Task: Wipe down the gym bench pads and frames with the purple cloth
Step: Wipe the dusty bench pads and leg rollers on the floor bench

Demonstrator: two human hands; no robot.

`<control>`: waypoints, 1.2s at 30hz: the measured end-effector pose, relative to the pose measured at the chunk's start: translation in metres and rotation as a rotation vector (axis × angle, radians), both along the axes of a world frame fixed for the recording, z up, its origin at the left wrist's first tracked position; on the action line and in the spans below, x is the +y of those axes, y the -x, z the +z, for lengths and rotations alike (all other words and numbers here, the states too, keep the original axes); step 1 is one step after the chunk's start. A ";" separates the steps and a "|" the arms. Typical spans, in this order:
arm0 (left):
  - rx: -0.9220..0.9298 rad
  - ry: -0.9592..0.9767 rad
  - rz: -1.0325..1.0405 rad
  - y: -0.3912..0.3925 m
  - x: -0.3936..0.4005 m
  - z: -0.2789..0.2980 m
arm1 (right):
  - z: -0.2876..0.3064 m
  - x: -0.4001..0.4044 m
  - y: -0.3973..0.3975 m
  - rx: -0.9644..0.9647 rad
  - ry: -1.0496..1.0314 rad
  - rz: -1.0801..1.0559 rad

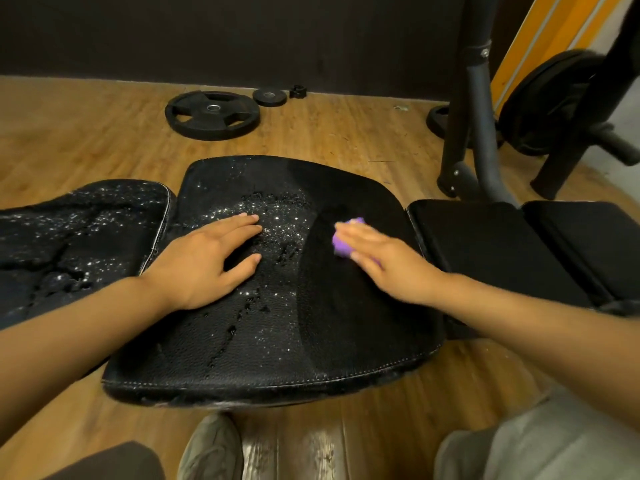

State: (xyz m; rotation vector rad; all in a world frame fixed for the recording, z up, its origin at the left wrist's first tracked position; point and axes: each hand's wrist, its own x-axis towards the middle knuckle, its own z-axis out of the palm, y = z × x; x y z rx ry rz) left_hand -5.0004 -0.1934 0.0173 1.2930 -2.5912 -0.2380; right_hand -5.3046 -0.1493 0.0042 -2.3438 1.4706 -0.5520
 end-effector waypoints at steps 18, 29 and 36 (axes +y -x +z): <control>0.062 0.002 0.017 -0.003 0.004 -0.001 | -0.003 0.102 -0.063 0.014 0.072 -0.423; 0.068 0.021 0.013 -0.002 0.002 -0.003 | 0.013 0.137 -0.148 0.001 0.138 0.009; 0.053 0.002 0.007 -0.001 0.002 -0.001 | 0.003 0.100 -0.071 0.043 0.033 -0.652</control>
